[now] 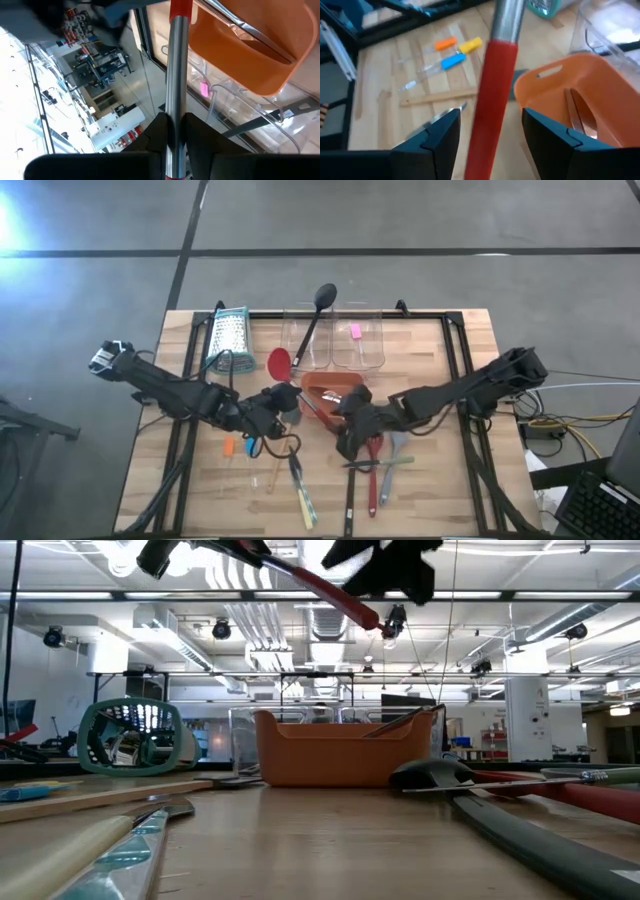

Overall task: Pick & Place Kitchen Items
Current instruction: Put the red serving spoon into the left transparent bin

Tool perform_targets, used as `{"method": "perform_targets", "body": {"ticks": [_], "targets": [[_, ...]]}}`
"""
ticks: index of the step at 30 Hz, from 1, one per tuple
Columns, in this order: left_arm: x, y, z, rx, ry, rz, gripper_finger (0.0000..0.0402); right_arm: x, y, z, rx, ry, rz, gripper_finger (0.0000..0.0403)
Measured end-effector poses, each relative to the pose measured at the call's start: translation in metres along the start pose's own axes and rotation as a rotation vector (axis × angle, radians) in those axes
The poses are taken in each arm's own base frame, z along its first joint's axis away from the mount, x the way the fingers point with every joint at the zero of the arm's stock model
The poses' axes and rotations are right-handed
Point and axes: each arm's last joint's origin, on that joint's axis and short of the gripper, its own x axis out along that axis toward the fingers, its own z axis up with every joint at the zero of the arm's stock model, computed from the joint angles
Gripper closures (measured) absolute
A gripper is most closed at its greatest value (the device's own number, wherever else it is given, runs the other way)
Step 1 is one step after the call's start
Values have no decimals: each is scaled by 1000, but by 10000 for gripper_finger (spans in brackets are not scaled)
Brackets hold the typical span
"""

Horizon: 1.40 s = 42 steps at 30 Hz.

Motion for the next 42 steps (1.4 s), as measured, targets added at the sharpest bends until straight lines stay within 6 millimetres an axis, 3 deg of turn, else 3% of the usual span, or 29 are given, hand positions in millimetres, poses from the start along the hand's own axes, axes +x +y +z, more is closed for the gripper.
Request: {"method": "perform_targets", "body": {"ticks": [8,16,23,33,42], "targets": [[0,0,0,-3,0,2,354,19,-1,1,18,-13,9,221],[0,0,0,0,5,2,354,21,-3,3,29,-23,10,330],[0,0,1,-8,-16,0,352,21,-3,2,24,-14,8,330],[0,3,3,-91,-77,15,224,22,-4,4,12,-15,12,330],[-15,11,18,-271,-219,88,212,24,-14,8,-31,-47,-69,330]]}}
